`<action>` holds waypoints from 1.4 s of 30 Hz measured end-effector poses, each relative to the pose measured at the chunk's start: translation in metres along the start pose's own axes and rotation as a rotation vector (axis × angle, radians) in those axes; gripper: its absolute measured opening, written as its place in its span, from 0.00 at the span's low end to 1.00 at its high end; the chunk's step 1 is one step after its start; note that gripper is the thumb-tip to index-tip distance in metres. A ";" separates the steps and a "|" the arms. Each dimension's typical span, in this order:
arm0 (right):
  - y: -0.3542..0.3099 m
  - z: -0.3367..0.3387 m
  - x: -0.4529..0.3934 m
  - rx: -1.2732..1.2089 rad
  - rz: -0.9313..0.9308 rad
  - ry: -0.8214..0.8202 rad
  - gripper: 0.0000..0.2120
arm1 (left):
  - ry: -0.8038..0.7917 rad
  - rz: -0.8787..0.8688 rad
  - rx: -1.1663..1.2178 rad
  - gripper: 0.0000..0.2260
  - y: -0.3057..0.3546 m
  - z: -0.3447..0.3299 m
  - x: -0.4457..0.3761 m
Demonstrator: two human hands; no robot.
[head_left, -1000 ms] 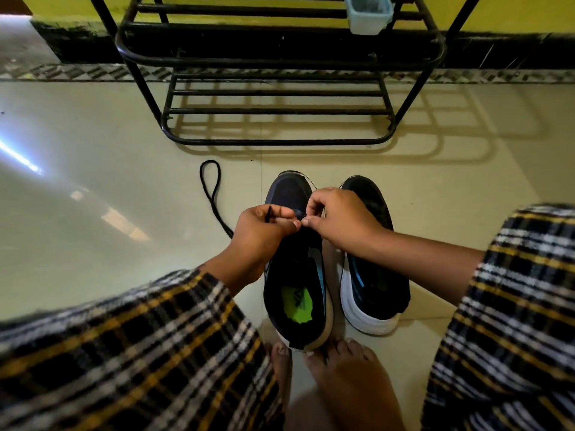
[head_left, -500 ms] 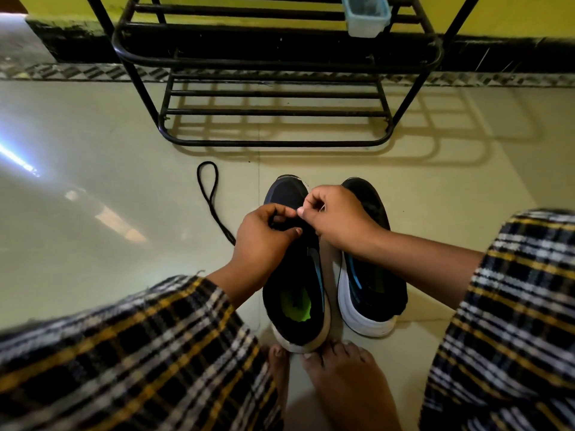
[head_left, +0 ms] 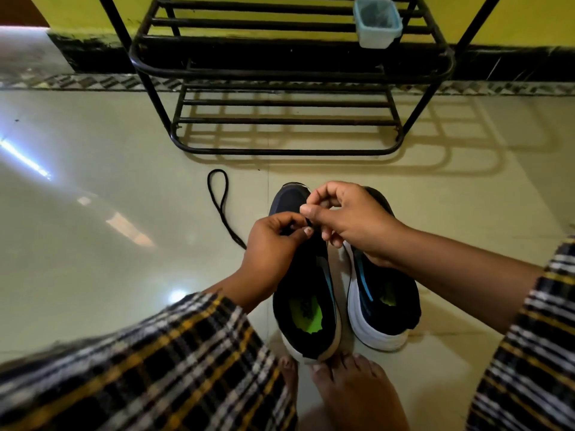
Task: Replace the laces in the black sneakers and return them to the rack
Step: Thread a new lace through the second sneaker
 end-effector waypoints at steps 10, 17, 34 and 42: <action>0.012 -0.013 0.003 0.117 -0.011 -0.095 0.06 | 0.022 0.046 -0.004 0.03 -0.009 0.009 0.007; 0.010 -0.009 0.000 0.084 -0.098 -0.088 0.09 | 0.019 -0.010 -0.228 0.07 -0.008 0.005 0.005; -0.048 0.015 0.007 0.112 0.078 -0.002 0.09 | 0.087 -0.053 -0.024 0.11 0.008 0.012 0.001; -0.089 0.037 0.013 0.146 0.272 0.127 0.09 | 0.161 -0.114 -0.014 0.10 0.016 0.026 -0.001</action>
Point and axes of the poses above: each hand's wrist, its own x-axis away from the middle knuckle, its own z-axis out of the back of the hand, y = z × x, the point moved 8 cm from there along -x, towards the middle knuckle, and after that the axes turned 1 degree about -z, right-handed, at the moved point
